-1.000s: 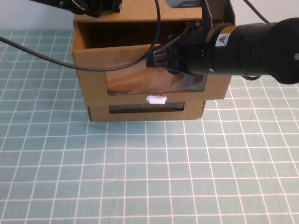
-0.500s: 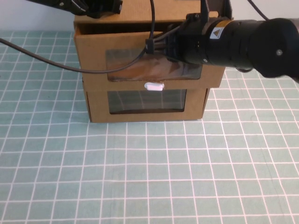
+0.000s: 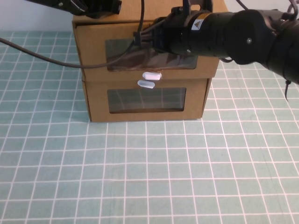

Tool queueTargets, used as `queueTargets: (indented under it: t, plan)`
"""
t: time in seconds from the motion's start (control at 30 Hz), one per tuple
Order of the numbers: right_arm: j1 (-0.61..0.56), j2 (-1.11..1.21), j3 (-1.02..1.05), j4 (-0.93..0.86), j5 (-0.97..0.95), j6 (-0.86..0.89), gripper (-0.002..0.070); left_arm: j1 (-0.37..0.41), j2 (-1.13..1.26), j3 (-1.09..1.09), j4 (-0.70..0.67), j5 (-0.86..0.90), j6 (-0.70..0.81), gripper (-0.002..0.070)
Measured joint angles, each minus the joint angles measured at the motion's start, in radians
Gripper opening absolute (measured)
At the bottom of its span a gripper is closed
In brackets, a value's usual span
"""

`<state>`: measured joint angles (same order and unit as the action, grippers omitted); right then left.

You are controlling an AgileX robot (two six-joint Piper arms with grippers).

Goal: Close the shoe box
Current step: Close the shoe box with your right arm

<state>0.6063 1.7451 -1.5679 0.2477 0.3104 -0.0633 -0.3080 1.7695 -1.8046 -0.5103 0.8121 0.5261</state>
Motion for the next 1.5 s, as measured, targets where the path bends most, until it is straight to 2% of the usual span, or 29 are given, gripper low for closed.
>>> queueTargets:
  t: [0.53, 0.73, 0.9, 1.5]
  plan:
    - [-0.035, 0.039, -0.019, 0.058, 0.035, -0.011, -0.0012, 0.0, 0.0, -0.002, -0.012, 0.008, 0.0, -0.0005]
    - [-0.049, 0.015, -0.019, 0.209, 0.097, -0.161, -0.0012, -0.002, -0.008, -0.002, -0.004, 0.002, 0.0, -0.0005]
    - [-0.049, 0.005, -0.019, 0.291, 0.053, -0.257, -0.0012, -0.004, -0.008, -0.002, 0.004, 0.0, 0.0, -0.0005]
    - [-0.066, 0.043, -0.019, 0.313, -0.034, -0.274, -0.0013, -0.004, -0.008, -0.002, 0.005, -0.013, 0.0, -0.0005]
